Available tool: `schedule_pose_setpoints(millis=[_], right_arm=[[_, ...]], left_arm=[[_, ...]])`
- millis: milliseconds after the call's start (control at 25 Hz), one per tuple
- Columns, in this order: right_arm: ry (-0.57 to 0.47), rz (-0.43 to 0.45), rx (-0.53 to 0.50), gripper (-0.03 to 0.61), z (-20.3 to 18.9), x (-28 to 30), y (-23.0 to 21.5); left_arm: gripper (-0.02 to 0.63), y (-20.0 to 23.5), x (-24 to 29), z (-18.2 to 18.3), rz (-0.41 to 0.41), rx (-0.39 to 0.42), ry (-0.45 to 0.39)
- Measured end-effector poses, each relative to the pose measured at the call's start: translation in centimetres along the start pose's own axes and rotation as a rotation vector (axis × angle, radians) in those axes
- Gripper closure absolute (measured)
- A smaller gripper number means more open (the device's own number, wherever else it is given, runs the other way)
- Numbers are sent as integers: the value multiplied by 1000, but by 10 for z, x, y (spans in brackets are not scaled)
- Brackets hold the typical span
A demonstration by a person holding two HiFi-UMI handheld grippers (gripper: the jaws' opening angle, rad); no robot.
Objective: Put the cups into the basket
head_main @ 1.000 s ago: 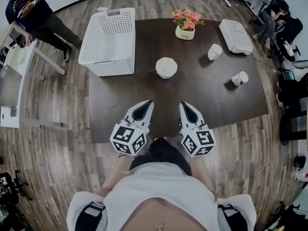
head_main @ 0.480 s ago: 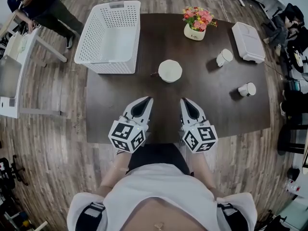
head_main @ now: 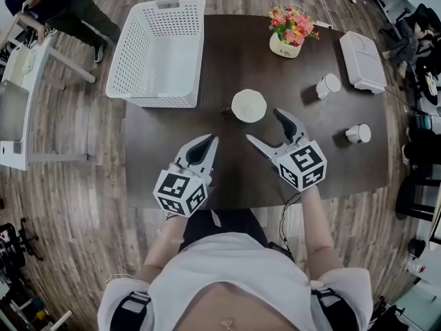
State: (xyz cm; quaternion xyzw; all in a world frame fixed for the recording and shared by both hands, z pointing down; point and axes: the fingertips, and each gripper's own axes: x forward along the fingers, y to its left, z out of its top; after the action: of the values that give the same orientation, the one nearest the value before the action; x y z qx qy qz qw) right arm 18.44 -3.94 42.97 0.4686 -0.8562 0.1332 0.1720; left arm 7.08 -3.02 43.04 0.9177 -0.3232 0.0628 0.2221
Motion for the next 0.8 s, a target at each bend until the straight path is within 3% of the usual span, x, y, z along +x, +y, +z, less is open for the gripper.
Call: schedule_pose_setpoints(millis=[120, 200, 280, 480, 800], right_arm=[[143, 115, -174, 62, -2, 22, 0], [262, 191, -297, 17, -12, 35, 2], [368, 252, -398, 15, -23, 48, 0], [578, 311, -593, 16, -49, 76, -18], [798, 398, -659, 17, -84, 102, -33]], left_arm=[[601, 5, 2, 0, -12, -15, 17], [601, 6, 2, -2, -26, -20, 30], [601, 8, 2, -4, -35, -25, 38], [601, 23, 1, -11, -32, -71, 45], [601, 42, 6, -18, -32, -131, 48]])
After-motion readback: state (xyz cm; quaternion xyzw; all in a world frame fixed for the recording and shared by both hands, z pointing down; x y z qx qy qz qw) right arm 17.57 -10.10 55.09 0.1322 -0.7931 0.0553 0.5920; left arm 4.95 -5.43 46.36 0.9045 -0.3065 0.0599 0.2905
